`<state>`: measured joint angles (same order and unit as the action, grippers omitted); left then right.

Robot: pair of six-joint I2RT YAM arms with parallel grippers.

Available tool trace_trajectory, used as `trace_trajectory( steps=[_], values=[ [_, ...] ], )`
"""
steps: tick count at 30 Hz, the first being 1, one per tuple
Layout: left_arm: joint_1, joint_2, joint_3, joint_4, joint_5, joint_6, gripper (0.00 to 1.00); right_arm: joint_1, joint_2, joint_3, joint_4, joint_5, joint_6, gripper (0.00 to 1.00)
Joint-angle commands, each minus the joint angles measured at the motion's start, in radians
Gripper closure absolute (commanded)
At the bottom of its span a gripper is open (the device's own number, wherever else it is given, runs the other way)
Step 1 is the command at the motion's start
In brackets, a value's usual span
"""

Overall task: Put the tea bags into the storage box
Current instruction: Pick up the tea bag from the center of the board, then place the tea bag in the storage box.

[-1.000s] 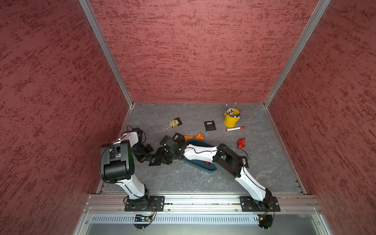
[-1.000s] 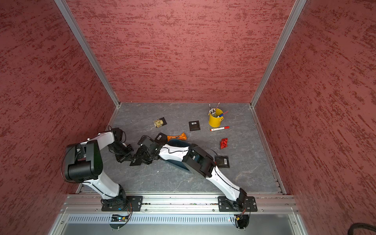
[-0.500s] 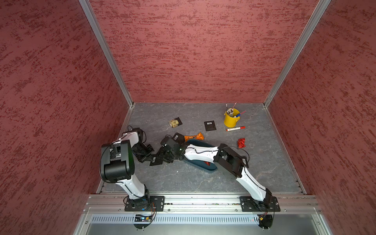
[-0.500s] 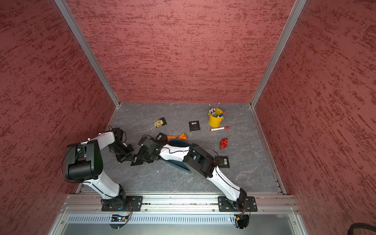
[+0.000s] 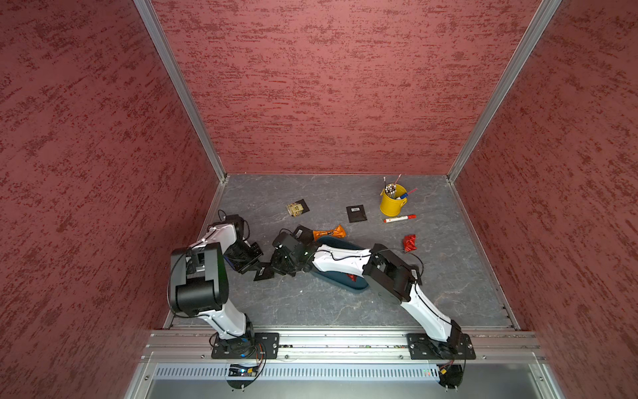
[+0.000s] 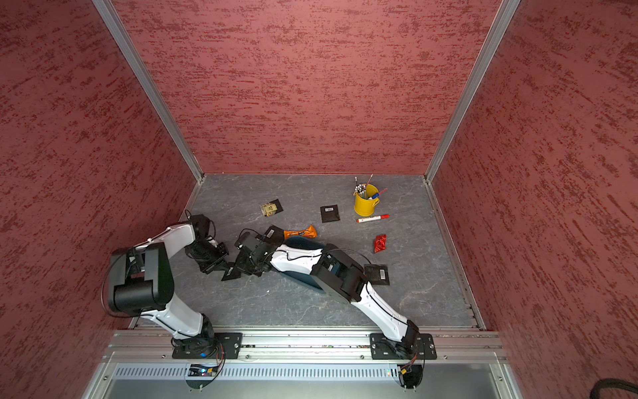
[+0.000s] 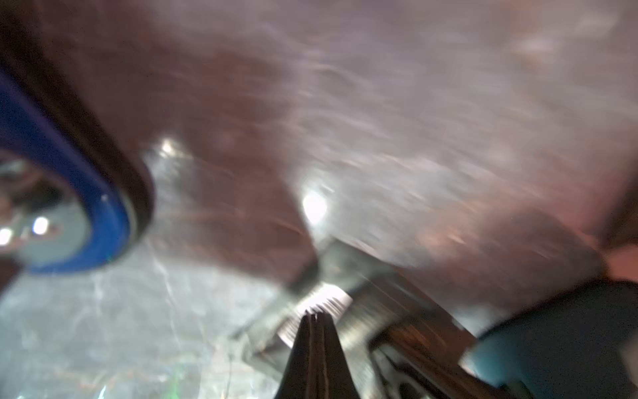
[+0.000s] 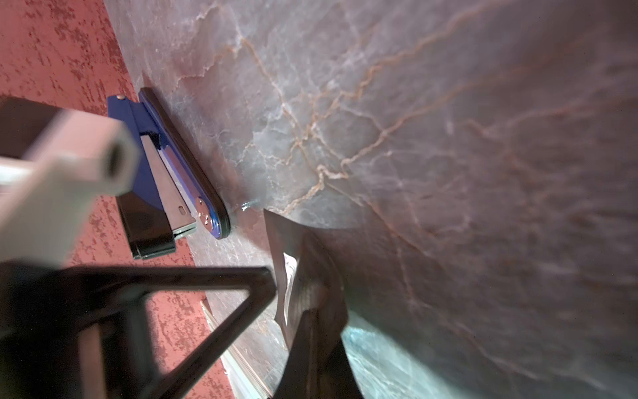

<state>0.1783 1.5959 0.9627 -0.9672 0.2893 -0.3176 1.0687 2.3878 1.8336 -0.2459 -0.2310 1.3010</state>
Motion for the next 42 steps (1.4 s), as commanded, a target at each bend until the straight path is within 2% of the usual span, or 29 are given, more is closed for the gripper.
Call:
trace_trajectory(
  steps=[1,2,4,6,11,13,16,21,24,30,42],
  values=[
    [-0.02,-0.125,0.104,-0.051,0.025,0.004,1.0,0.0,-0.071,0.052,-0.051,0.021,-0.065,1.0],
    [-0.023,-0.162,0.14,-0.076,0.024,0.0,1.0,0.0,-0.089,0.055,-0.063,0.029,-0.081,1.0],
    [-0.026,-0.225,0.204,-0.127,0.016,-0.007,0.92,-0.001,-0.126,0.063,-0.087,0.047,-0.113,1.0],
    [-0.029,-0.277,0.27,-0.188,0.005,-0.015,0.75,-0.001,-0.169,0.084,-0.136,0.065,-0.152,1.0],
    [-0.058,-0.334,0.359,-0.284,0.007,-0.035,0.52,-0.002,-0.332,0.071,-0.289,0.168,-0.297,1.0],
    [-0.084,-0.344,0.363,-0.294,0.005,-0.046,0.48,-0.012,-0.414,0.03,-0.356,0.207,-0.343,1.0],
    [-0.136,-0.35,0.35,-0.28,-0.001,-0.072,0.41,-0.042,-0.574,-0.126,-0.374,0.23,-0.376,1.0],
    [-0.209,-0.329,0.319,-0.194,0.015,-0.116,0.39,-0.116,-0.806,-0.416,-0.348,0.206,-0.366,1.0],
    [-0.241,-0.291,0.319,-0.139,0.017,-0.125,0.32,-0.166,-0.877,-0.536,-0.28,0.168,-0.343,1.0],
    [-0.267,-0.195,0.338,-0.071,0.043,-0.113,0.26,-0.212,-0.875,-0.596,-0.276,0.154,-0.352,1.0],
    [-0.271,0.006,0.411,0.004,0.063,-0.064,0.25,-0.254,-0.829,-0.725,-0.263,0.147,-0.28,1.0]
  ],
)
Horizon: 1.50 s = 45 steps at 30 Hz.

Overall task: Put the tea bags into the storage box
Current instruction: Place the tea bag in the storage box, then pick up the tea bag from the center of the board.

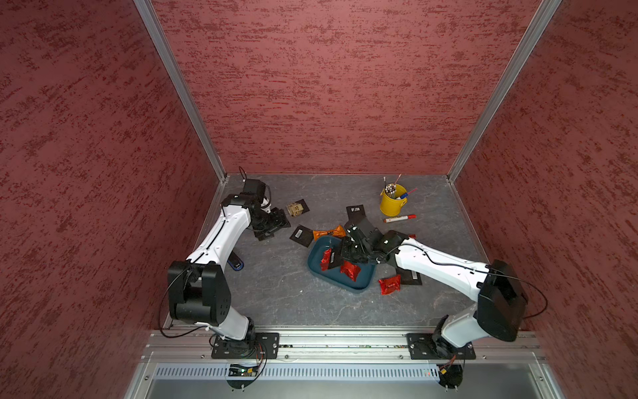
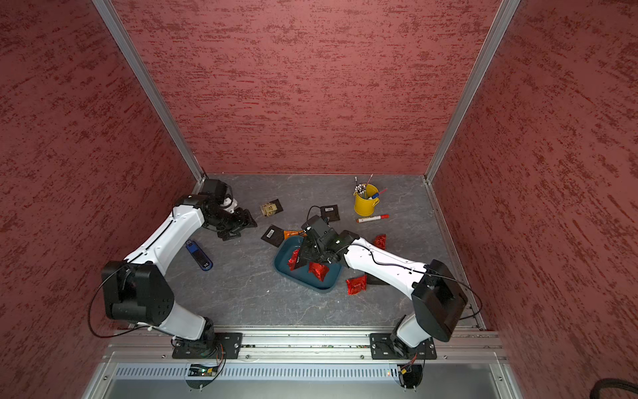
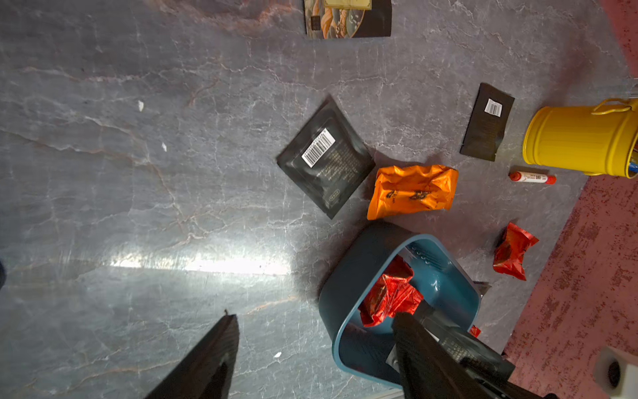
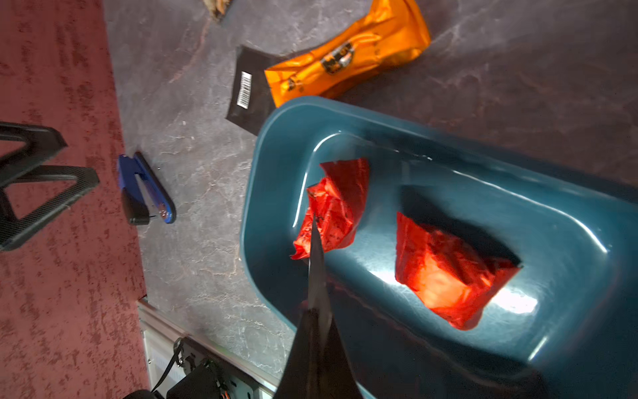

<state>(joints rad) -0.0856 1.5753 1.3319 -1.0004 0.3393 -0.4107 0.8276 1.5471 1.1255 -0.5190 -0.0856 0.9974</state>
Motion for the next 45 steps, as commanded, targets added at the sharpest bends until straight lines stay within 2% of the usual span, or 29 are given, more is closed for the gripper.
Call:
trace_trajectory(
  steps=[1,3,7,10,20,24,26,28,33,36,39,45],
  values=[
    [-0.008,0.039,0.051,0.039,0.012,0.033,0.25,-0.018,0.019,-0.022,0.012,-0.001,0.026,0.99],
    [-0.009,0.059,0.062,0.043,0.011,0.041,0.24,-0.023,0.024,-0.019,0.001,-0.003,0.023,0.9],
    [-0.011,0.106,0.087,0.048,0.0,0.056,0.24,-0.028,0.019,0.004,-0.069,0.03,0.007,0.56],
    [-0.011,0.15,0.112,0.051,-0.005,0.066,0.24,-0.03,0.006,0.022,-0.11,0.051,-0.005,0.44],
    [-0.033,0.294,0.227,0.075,-0.055,0.097,0.24,-0.039,-0.031,0.184,-0.323,0.174,-0.098,0.22],
    [-0.036,0.366,0.282,0.095,-0.068,0.103,0.25,-0.074,0.022,0.251,-0.292,0.126,-0.16,0.21],
    [-0.033,0.392,0.304,0.113,-0.069,0.102,0.29,-0.092,0.055,0.288,-0.263,0.093,-0.192,0.21],
    [-0.031,0.415,0.325,0.14,-0.067,0.101,0.4,-0.109,0.102,0.341,-0.242,0.056,-0.215,0.21],
    [-0.029,0.507,0.397,0.178,-0.088,0.095,0.84,-0.127,0.271,0.5,-0.183,-0.016,-0.222,0.21],
    [-0.027,0.559,0.426,0.202,-0.095,0.093,0.96,-0.128,0.388,0.617,-0.164,-0.037,-0.196,0.21],
    [-0.016,0.6,0.451,0.228,-0.086,0.085,1.0,-0.133,0.491,0.704,-0.116,-0.07,-0.149,0.21],
    [0.016,0.676,0.523,0.218,-0.075,0.084,1.0,-0.134,0.714,0.907,-0.093,-0.099,-0.037,0.22]
  ],
)
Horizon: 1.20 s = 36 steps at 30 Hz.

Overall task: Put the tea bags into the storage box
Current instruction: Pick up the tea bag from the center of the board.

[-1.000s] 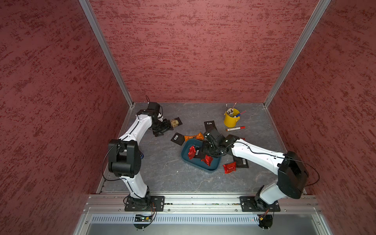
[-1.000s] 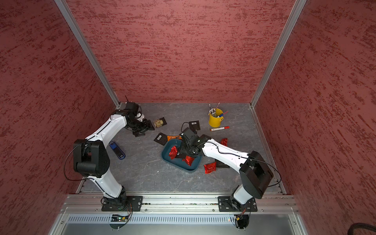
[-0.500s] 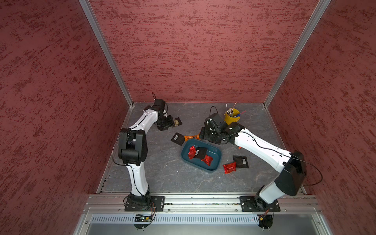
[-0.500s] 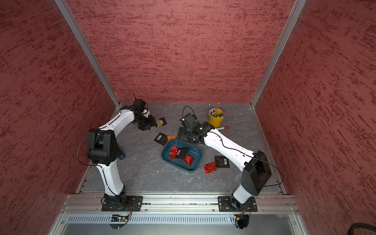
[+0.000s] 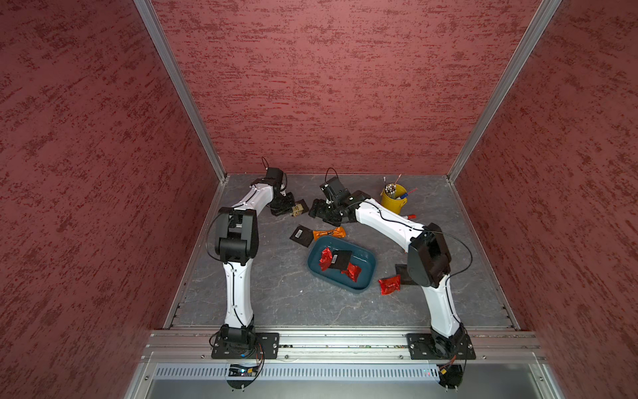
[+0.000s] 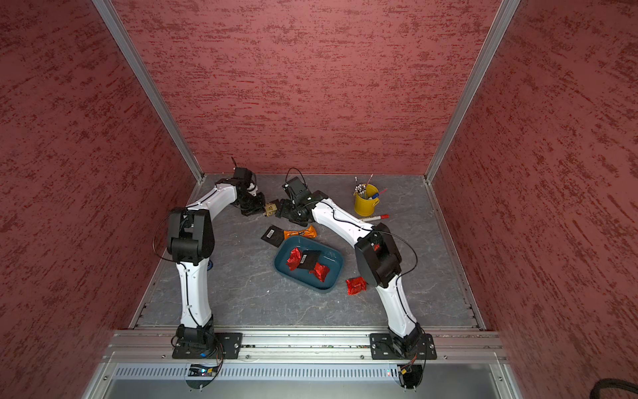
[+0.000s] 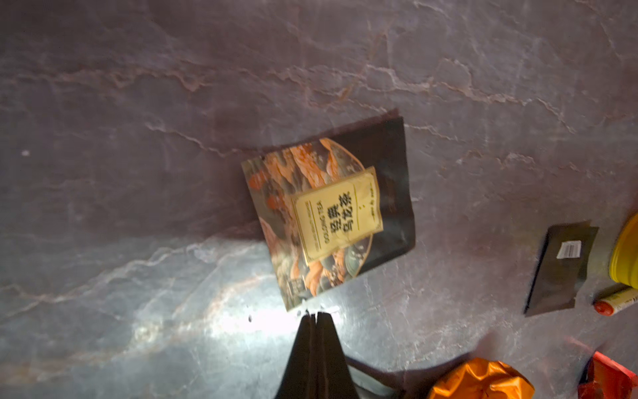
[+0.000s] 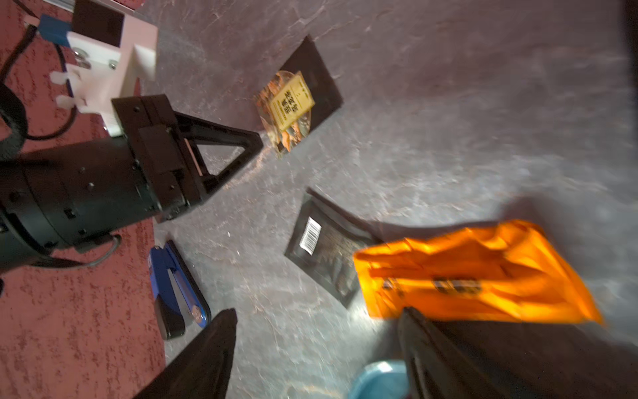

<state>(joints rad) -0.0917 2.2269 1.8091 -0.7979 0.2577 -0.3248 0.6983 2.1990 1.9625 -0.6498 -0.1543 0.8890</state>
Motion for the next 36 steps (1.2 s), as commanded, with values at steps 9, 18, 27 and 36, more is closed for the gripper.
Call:
trace_trajectory(
  steps=[9,18,27,36],
  values=[
    [0.044,0.1,0.132,0.023,0.062,0.0,1.0,-0.016,0.252,0.223,0.116,-0.064,0.203,0.23],
    [0.038,0.193,0.249,-0.04,0.079,0.01,1.0,-0.038,0.349,0.281,0.149,-0.078,0.288,0.24],
    [0.037,0.229,0.26,-0.081,0.082,0.018,1.0,-0.049,0.42,0.364,0.135,-0.053,0.328,0.26],
    [0.037,0.234,0.225,-0.097,0.098,0.027,1.0,-0.071,0.481,0.421,0.152,-0.062,0.363,0.28]
  ],
)
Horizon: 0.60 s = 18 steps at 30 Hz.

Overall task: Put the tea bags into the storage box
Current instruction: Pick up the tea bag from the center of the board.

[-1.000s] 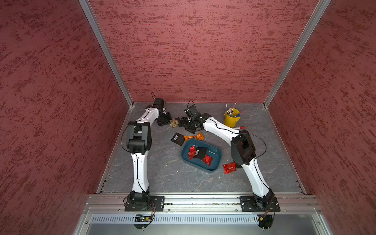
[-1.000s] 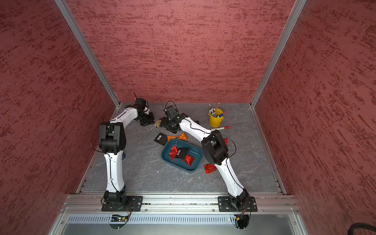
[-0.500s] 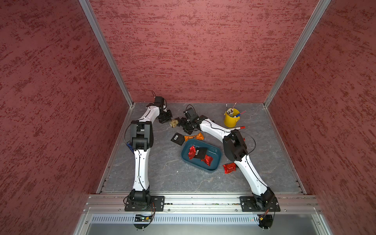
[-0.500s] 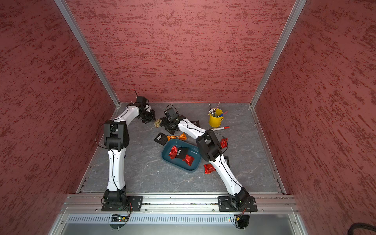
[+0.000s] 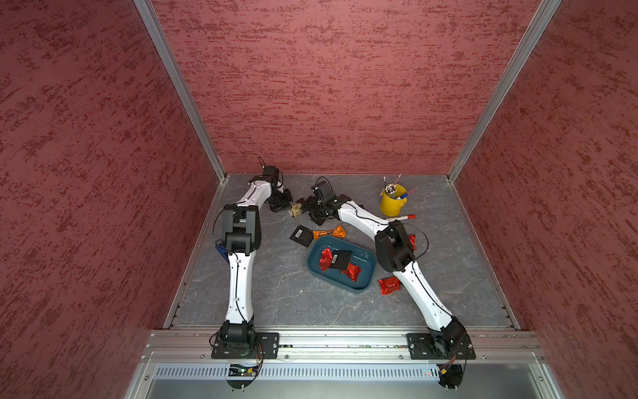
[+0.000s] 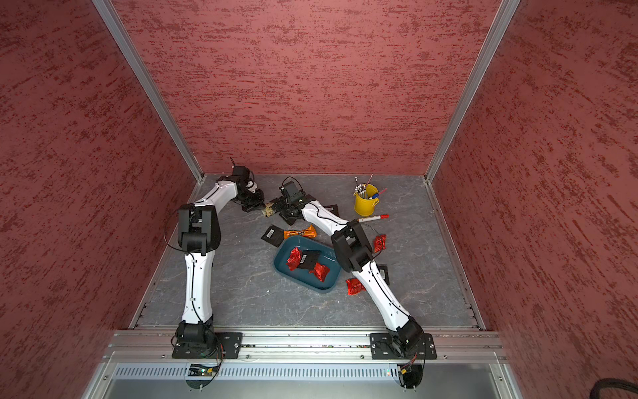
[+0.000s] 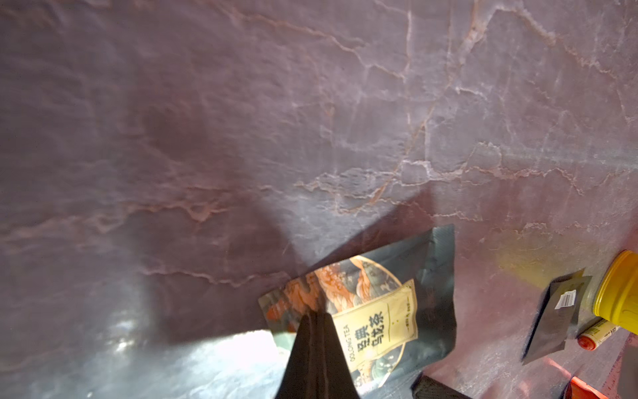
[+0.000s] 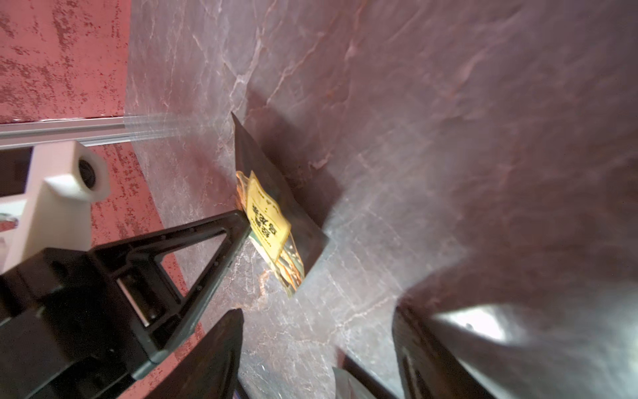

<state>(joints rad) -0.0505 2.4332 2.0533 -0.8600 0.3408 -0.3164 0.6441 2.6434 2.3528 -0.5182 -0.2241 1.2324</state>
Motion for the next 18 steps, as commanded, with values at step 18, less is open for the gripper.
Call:
trace_trajectory(
  steps=[18],
  values=[
    [-0.003,0.032,-0.047,-0.024,0.03,0.027,1.0,-0.038,0.147,0.164,0.059,-0.063,0.023,0.45]
  ],
)
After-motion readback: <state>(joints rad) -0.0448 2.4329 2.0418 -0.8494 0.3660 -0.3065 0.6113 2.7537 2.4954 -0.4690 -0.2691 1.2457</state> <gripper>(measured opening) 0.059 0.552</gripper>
